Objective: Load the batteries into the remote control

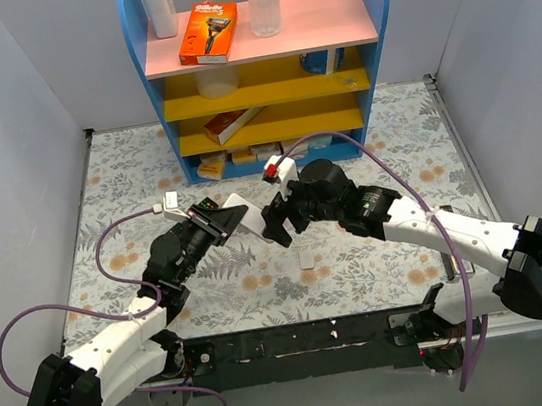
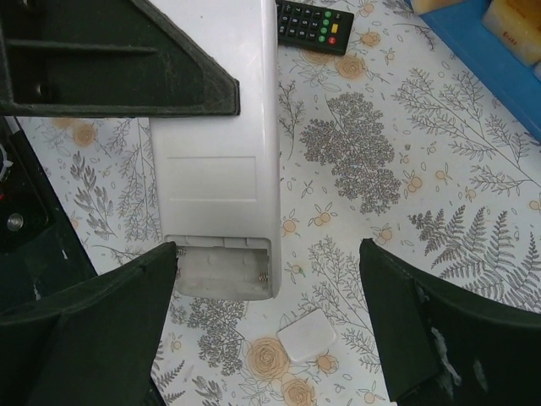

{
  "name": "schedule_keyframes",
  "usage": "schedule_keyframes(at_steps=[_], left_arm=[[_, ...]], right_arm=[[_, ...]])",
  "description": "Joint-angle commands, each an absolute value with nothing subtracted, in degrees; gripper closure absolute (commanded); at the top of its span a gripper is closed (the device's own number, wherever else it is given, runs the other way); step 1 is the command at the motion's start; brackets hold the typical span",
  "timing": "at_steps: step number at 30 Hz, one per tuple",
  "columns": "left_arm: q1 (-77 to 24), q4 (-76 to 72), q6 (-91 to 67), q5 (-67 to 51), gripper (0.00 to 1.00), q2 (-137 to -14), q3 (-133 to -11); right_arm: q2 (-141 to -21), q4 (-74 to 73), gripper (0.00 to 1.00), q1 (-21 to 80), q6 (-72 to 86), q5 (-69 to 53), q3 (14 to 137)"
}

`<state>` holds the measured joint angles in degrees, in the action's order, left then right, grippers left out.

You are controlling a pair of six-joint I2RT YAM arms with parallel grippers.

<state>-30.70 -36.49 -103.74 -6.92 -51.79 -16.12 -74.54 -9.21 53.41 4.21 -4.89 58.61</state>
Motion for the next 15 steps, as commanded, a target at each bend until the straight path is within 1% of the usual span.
schedule_keyframes(at_steps=[1, 5, 10, 15], left_arm=[[-30.7, -37.8, -104.5, -6.9, 1.00, -51.6, -17.4], [-30.6, -37.9, -106.4, -5.8, 1.00, -51.9, -17.3], [-30.7, -35.4, -103.8, -4.7, 1.00, -50.8, -18.7], [-30.6, -34.4, -101.8, -5.8, 1.00, -51.4, -19.7]], right_arm=[[-75.7, -10.1, 0.05, 54.2, 0.6, -6.8, 62.4], [-77.3, -11.9, 0.05, 54.3, 0.2, -9.8, 64.4], [-78.0, -9.7, 0.05, 54.5, 0.8, -12.3, 64.4], [-78.0, -8.9, 0.05, 54.7, 2.2, -11.9, 63.7]])
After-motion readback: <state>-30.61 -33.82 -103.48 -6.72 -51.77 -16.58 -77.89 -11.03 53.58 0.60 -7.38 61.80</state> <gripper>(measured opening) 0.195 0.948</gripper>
